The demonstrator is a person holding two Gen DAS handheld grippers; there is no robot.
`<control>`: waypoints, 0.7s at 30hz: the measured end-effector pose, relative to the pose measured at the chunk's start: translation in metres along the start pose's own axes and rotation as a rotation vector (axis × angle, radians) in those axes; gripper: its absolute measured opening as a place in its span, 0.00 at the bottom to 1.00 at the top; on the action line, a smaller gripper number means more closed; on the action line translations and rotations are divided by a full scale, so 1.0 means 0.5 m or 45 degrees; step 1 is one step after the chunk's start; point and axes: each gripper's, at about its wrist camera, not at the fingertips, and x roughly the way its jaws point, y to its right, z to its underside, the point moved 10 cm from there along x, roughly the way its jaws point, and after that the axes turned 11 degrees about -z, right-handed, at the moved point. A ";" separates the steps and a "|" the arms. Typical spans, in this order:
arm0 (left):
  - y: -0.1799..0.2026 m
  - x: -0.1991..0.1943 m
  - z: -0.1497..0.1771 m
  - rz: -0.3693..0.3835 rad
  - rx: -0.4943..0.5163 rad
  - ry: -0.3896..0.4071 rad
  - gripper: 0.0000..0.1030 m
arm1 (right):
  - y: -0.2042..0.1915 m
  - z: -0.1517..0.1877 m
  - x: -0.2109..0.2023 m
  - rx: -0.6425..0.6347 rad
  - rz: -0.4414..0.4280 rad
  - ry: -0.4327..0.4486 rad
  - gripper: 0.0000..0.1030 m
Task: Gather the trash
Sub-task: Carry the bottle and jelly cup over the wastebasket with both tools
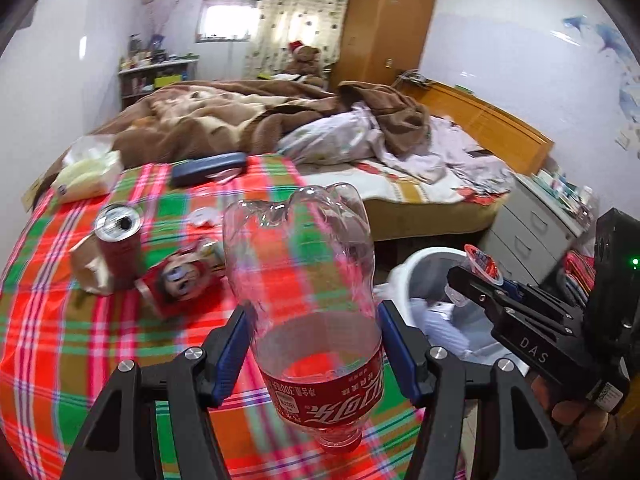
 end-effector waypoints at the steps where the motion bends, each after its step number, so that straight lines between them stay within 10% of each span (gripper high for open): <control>1: 0.023 0.001 -0.003 0.016 0.020 0.003 0.61 | 0.013 -0.001 -0.008 0.009 0.015 0.010 0.29; 21: 0.316 0.077 -0.021 0.238 0.221 -0.056 0.61 | 0.206 0.034 -0.071 0.132 0.244 -0.005 0.29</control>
